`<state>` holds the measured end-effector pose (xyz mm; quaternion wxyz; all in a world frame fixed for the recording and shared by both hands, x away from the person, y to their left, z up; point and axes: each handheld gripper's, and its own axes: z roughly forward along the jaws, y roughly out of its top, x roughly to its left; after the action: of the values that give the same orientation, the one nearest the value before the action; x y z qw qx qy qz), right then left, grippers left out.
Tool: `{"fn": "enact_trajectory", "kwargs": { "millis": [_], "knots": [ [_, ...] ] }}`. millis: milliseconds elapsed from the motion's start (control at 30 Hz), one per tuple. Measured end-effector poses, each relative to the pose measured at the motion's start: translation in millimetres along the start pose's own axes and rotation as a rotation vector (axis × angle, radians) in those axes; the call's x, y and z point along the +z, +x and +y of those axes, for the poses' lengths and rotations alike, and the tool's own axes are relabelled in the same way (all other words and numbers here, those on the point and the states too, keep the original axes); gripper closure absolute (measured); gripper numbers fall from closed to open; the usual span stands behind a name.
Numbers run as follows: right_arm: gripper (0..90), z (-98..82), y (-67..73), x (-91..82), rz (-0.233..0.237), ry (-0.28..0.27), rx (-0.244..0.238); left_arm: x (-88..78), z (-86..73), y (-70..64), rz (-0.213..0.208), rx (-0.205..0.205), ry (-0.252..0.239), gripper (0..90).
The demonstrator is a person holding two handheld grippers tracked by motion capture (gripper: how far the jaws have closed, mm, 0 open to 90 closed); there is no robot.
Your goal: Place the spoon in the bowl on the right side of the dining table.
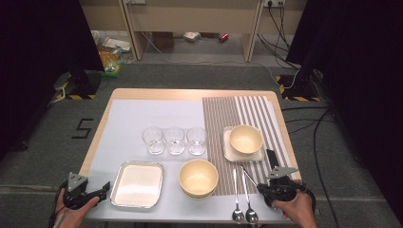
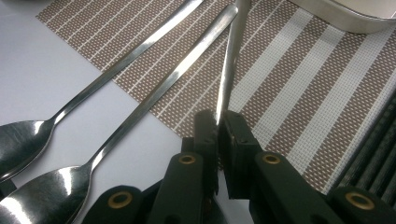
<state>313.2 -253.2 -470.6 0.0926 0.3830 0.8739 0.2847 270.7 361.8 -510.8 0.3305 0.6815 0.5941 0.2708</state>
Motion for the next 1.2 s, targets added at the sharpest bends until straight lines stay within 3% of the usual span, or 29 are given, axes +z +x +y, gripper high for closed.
{"fn": "enact_trajectory", "kwargs": {
  "millis": [467,533,800,1200],
  "knots": [
    [89.4,4.2,-30.3,-5.2,0.095,-0.053,0.091,0.0,-0.1,-0.1,0.001,0.0,-0.002,13.5],
    [89.3,5.3,-31.1,-3.5,0.102,-0.052,0.087,0.0,0.0,-0.1,0.001,0.0,0.001,13.4],
    [88.6,13.0,-24.4,0.9,0.047,-0.004,0.05,0.0,-0.1,-0.3,0.002,-0.001,-0.002,13.5],
    [87.8,16.9,-20.8,9.0,0.026,0.019,0.078,0.0,0.2,-0.5,0.002,-0.002,0.001,13.5]
  ]
}}
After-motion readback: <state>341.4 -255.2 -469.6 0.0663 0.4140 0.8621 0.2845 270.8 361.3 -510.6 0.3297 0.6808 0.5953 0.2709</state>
